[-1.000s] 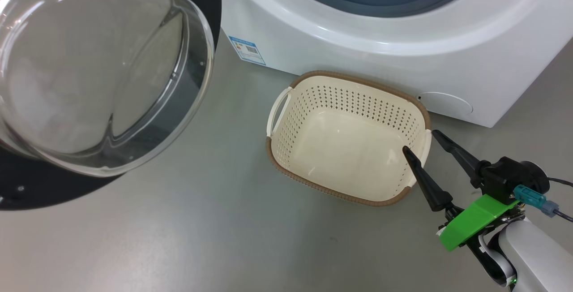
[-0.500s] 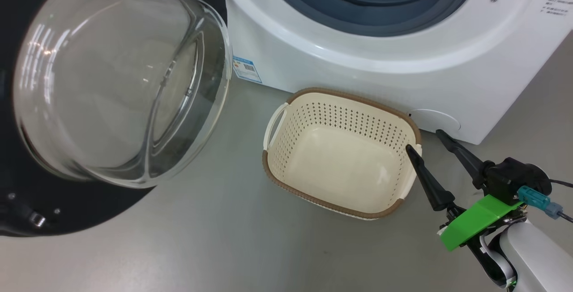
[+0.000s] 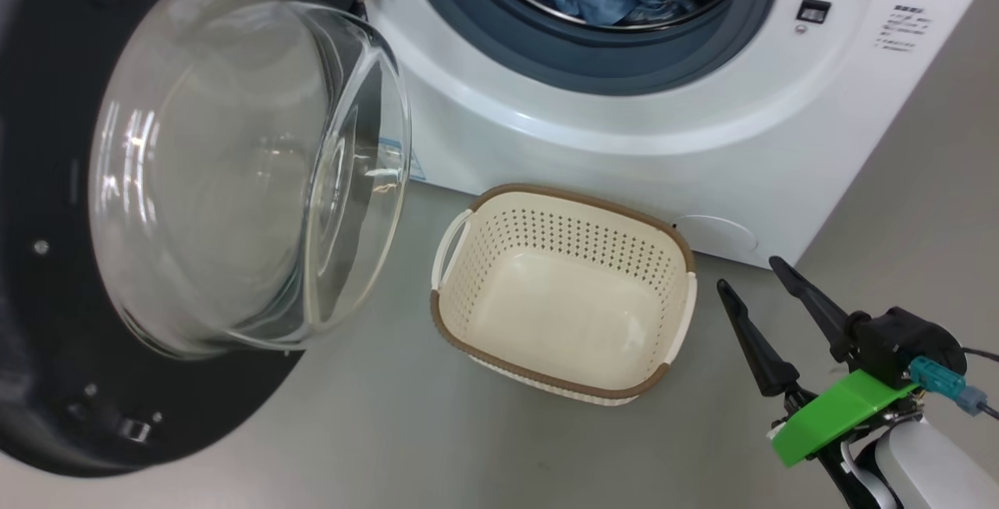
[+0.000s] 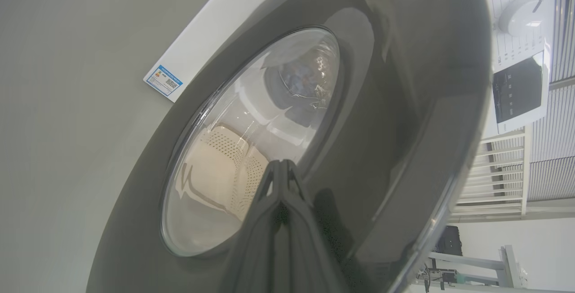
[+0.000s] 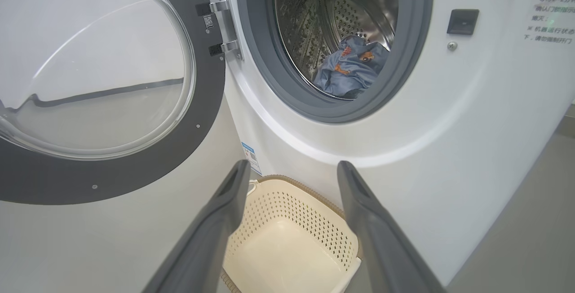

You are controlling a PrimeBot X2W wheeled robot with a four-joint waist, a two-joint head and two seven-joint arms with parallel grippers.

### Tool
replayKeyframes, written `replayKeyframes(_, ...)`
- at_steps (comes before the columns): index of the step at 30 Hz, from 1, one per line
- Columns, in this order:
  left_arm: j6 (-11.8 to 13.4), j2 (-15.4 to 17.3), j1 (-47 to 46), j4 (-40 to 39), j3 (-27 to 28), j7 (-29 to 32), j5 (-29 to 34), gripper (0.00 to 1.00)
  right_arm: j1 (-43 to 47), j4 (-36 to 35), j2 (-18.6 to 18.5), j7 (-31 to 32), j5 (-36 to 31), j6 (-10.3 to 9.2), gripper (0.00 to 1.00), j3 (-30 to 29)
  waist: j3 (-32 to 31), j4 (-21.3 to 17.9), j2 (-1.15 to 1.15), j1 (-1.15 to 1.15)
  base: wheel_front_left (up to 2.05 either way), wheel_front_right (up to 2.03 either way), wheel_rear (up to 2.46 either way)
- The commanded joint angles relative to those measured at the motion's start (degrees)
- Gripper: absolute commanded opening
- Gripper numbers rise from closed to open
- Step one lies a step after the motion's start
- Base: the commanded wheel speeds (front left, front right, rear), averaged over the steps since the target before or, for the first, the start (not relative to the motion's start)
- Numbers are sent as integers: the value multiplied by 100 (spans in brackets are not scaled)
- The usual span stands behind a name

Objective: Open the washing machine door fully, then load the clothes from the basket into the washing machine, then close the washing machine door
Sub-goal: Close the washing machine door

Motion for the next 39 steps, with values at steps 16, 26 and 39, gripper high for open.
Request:
replayKeyframes(16, 0, -185, 253, -1466, 7, 531, -190, 0, 539, -280, 156, -47, -52, 25, 100, -344, -401, -641, 0, 0, 0, 0, 0)
replayKeyframes(26, 0, -625, 291, -2034, -134, 472, -86, 0, 635, -353, 281, -47, -89, 25, 100, -509, -448, -1176, 0, 0, 0, 0, 0)
replayKeyframes(39, 0, -927, 119, -2031, -234, 245, 143, 0, 699, -439, 401, -47, -134, 25, 100, -696, -375, -1994, 0, 0, 0, 0, 0)
